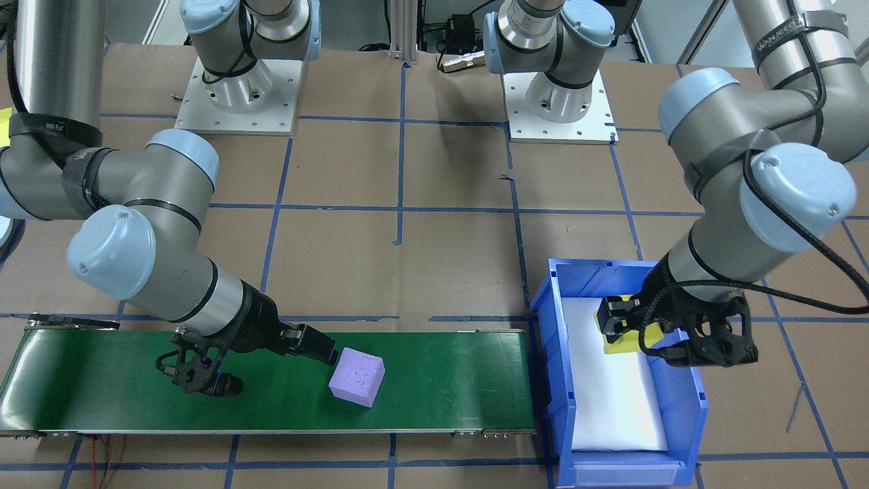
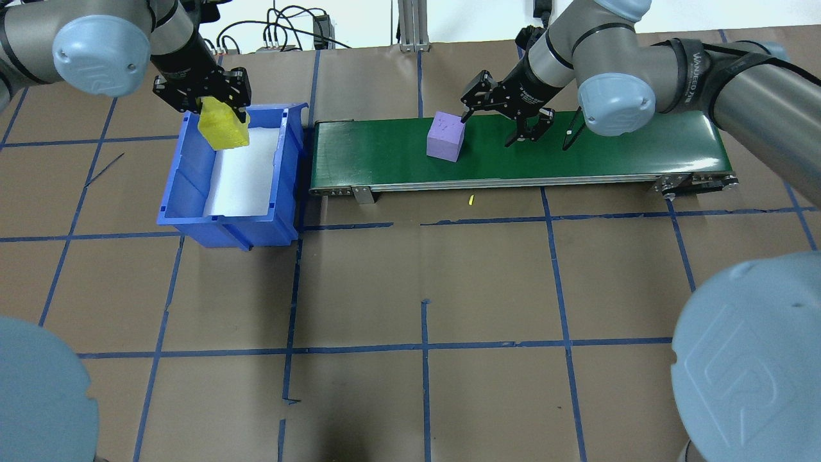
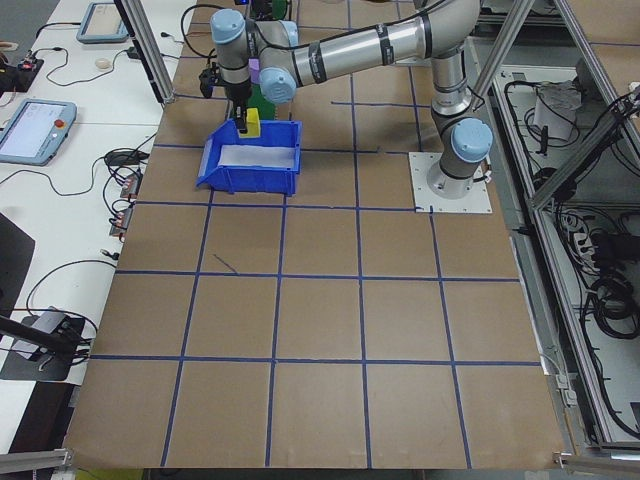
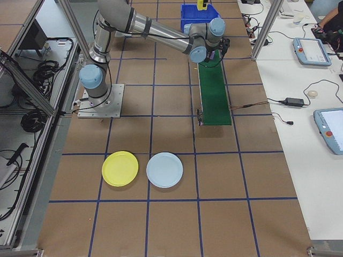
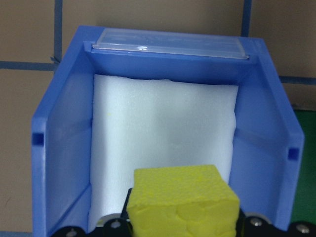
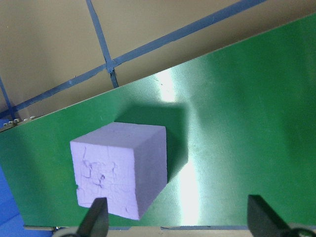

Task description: Move block left to right into plate

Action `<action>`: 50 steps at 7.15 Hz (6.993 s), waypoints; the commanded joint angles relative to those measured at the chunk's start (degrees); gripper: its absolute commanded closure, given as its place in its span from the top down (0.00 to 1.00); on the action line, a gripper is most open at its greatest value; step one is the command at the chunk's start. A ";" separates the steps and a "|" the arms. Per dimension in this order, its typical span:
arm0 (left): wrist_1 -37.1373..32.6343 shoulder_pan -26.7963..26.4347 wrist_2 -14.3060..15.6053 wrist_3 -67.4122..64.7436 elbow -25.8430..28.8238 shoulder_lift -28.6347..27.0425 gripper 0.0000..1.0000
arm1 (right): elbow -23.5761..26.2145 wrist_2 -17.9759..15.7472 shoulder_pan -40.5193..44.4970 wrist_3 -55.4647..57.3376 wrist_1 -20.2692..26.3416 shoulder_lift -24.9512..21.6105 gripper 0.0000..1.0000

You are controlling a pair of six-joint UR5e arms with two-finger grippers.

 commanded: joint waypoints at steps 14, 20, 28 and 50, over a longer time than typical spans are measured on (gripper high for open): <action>17.45 -12.03 -3.04 -8.02 -1.49 -10.82 0.43 | 0.96 -23.34 -7.71 -44.89 0.46 -5.35 0.36; 7.40 -11.77 -2.16 -8.81 -3.24 2.74 1.00 | 14.33 -30.15 -51.13 -95.60 -3.06 -12.35 0.35; -18.50 -3.34 1.44 -3.62 -6.22 23.19 1.00 | 14.17 -27.16 -51.15 -81.81 -3.23 -12.30 0.99; -17.62 -2.80 0.83 -3.45 -6.24 22.40 1.00 | 0.90 -1.67 -7.32 -13.01 -3.01 0.06 1.00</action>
